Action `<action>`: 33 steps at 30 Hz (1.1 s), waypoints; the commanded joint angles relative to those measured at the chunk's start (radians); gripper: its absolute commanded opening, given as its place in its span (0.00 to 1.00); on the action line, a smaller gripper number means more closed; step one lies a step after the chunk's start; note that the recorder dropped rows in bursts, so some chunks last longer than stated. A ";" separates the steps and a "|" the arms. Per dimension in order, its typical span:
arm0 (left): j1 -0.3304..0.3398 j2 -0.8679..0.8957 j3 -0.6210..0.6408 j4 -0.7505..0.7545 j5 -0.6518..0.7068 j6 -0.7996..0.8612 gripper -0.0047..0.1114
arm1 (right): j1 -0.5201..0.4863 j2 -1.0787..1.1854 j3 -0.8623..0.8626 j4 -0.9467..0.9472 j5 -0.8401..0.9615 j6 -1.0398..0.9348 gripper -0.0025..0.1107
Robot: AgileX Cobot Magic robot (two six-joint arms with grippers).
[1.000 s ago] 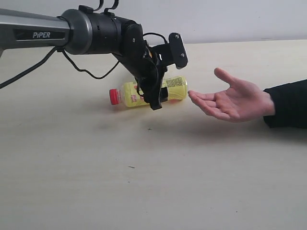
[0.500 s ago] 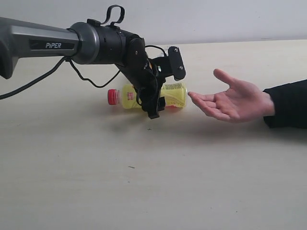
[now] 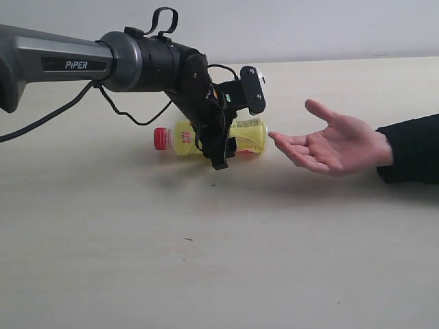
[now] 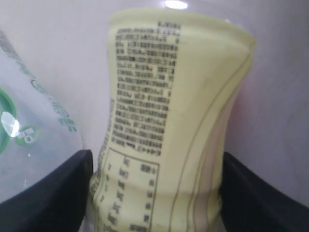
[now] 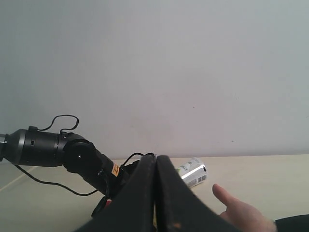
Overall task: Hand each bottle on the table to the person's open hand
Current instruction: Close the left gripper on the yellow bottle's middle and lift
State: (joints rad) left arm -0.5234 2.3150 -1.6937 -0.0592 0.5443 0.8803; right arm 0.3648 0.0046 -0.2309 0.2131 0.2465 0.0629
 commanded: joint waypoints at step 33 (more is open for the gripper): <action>0.002 -0.044 -0.003 0.004 0.054 -0.008 0.13 | -0.004 -0.005 0.004 -0.003 -0.005 -0.009 0.02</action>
State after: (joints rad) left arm -0.5234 2.2913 -1.6937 -0.0554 0.5977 0.8803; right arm 0.3648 0.0046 -0.2309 0.2131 0.2465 0.0629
